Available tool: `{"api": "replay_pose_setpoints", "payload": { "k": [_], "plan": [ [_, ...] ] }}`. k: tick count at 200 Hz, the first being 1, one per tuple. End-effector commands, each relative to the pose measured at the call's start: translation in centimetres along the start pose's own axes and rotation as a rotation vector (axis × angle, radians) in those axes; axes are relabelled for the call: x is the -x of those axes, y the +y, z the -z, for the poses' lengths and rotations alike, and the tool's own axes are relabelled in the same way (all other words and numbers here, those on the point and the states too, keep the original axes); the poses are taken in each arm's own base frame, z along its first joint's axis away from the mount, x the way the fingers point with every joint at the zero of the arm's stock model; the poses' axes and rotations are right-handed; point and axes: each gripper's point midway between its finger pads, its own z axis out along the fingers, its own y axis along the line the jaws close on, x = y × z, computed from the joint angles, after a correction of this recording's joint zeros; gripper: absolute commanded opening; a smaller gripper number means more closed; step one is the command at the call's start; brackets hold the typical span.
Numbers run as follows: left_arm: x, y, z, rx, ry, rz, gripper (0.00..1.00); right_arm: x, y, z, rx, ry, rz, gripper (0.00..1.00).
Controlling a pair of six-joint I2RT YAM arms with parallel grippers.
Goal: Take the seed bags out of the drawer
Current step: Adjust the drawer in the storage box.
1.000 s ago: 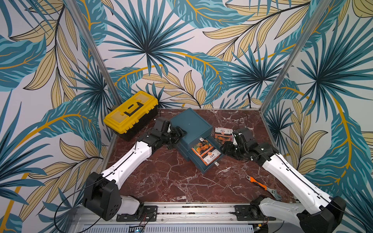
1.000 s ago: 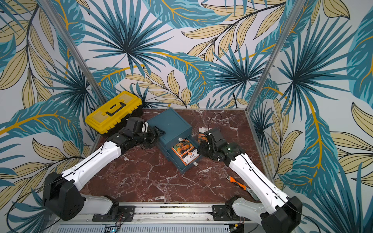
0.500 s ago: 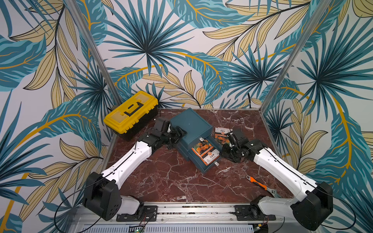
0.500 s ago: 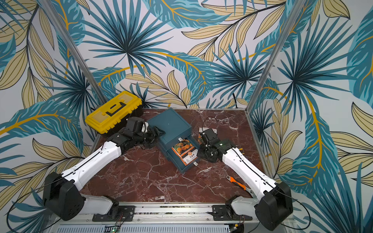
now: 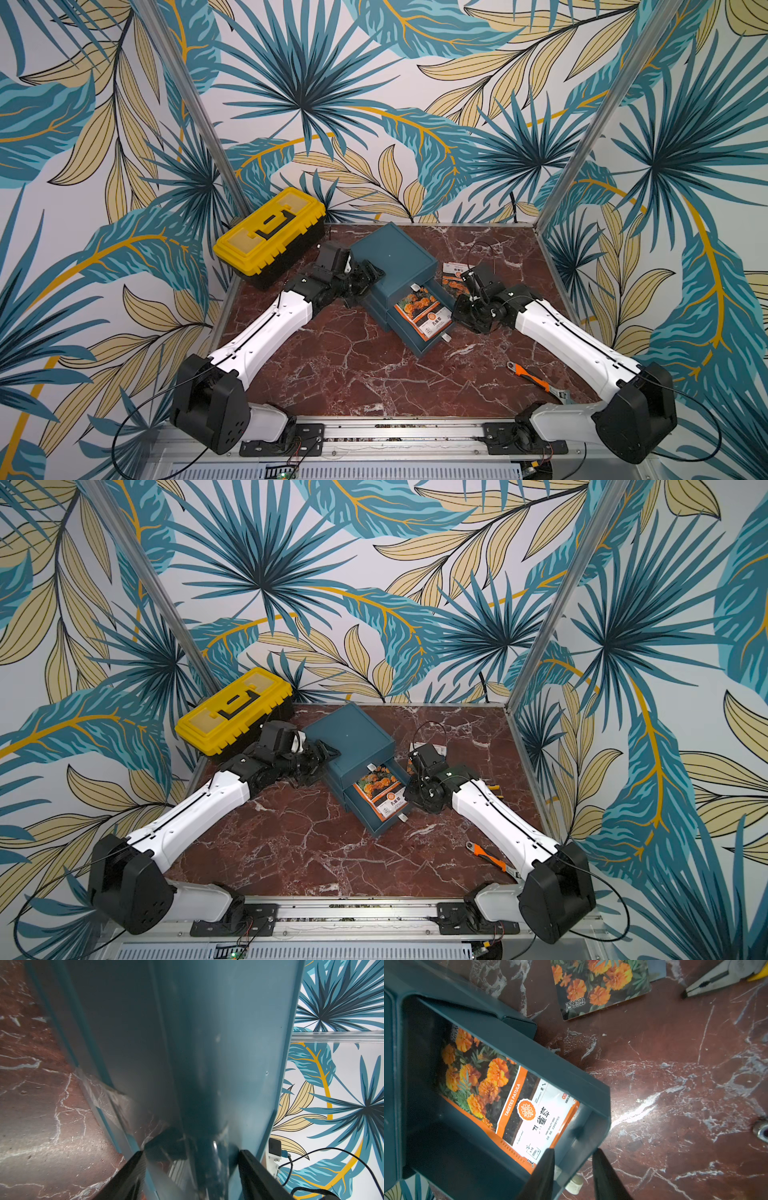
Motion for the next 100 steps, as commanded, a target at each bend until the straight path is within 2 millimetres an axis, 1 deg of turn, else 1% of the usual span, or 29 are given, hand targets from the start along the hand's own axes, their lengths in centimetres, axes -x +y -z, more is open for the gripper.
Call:
{"api": "replay_pose_setpoints", "payload": {
  "k": [1, 42, 100],
  "plan": [
    [0.28, 0.31, -0.71, -0.006, 0.0, 0.003, 0.74, 0.11, -0.05, -0.14, 0.004, 0.004, -0.008, 0.33],
    [0.31, 0.33, -0.71, -0.01, -0.004, 0.006, 0.74, -0.08, 0.08, -0.22, 0.03, 0.043, -0.011, 0.25],
    [0.41, 0.33, -0.71, -0.014, -0.01, 0.012, 0.74, -0.74, 0.23, -0.7, 0.055, 0.119, 0.003, 0.18]
  ]
}}
